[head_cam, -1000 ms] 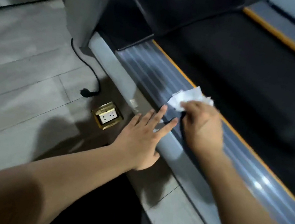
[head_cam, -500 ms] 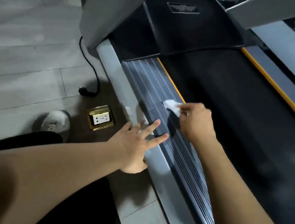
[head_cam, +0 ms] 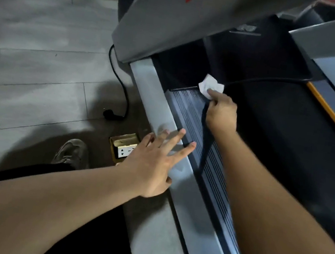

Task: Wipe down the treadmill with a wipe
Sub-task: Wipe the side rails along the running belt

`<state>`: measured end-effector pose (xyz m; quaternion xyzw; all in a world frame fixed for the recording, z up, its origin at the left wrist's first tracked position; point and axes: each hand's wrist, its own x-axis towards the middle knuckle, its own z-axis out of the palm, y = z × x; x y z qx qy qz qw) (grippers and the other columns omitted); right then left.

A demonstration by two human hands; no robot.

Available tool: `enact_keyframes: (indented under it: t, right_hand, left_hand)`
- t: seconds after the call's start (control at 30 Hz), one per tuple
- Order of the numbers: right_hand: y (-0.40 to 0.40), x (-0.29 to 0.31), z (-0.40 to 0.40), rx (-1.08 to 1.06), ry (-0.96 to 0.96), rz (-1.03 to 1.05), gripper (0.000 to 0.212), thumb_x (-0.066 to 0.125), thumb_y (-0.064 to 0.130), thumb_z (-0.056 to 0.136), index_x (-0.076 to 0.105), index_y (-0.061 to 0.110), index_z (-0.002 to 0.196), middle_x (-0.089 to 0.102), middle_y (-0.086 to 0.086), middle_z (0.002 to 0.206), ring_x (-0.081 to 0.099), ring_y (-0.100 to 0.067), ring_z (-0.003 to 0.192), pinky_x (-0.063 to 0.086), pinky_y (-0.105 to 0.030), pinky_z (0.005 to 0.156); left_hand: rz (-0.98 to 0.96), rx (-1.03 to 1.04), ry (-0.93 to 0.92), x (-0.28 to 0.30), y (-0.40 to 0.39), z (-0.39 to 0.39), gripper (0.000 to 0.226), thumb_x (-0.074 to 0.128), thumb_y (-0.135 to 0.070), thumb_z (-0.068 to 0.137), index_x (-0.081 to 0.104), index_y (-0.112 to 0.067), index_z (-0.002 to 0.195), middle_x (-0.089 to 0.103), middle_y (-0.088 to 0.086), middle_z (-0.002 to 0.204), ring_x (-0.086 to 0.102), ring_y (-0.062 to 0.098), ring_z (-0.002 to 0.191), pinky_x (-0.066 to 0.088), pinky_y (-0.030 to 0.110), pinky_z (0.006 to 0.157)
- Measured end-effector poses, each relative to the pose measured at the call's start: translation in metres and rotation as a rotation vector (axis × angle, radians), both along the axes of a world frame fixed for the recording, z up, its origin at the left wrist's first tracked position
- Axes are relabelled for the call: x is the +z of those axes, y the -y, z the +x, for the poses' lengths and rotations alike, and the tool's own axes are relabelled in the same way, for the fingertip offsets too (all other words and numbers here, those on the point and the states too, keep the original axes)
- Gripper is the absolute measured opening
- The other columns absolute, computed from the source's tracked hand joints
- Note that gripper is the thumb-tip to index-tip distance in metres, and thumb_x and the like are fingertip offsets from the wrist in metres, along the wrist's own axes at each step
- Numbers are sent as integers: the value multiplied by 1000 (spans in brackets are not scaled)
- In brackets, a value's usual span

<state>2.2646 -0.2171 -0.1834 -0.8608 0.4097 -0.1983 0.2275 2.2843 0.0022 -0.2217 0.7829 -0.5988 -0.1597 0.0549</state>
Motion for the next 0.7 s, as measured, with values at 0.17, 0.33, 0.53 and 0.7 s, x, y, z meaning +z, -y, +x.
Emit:
enact_keyframes:
  t: [0.17,0.33,0.53,0.7]
  right_hand:
    - [-43,-9,8,287,12,-78,36,46,-1,94,71,6,119,69,-17,121,64,-33,111,51,-38,93]
    - [-28,-10,4,616,-88,-118,48,43,-1,91,69,14,128,65,-7,136,58,-24,129,41,-27,108]
    - [-7,-19,0,95,10,-75,40,44,2,96,67,8,128,64,-11,135,59,-28,124,44,-38,110]
    - [-50,-12,0,681,-53,-126,44,45,-1,92,71,12,126,63,-8,138,55,-20,131,40,-24,110]
  left_hand:
    - [28,27,-24,0,1,-3,105,59,-46,97,-30,-43,153,-41,-3,162,-15,29,157,5,52,125]
    - [6,31,-29,1,-1,-3,104,59,-47,96,-27,-43,155,-35,-3,165,-12,29,158,11,52,126]
    - [40,34,-83,5,0,-4,104,60,-44,97,-27,-44,155,-38,-7,163,-13,30,157,11,52,125]
    - [34,29,-47,7,0,-1,98,59,-45,97,-16,-42,159,-26,-4,168,-6,30,157,14,52,125]
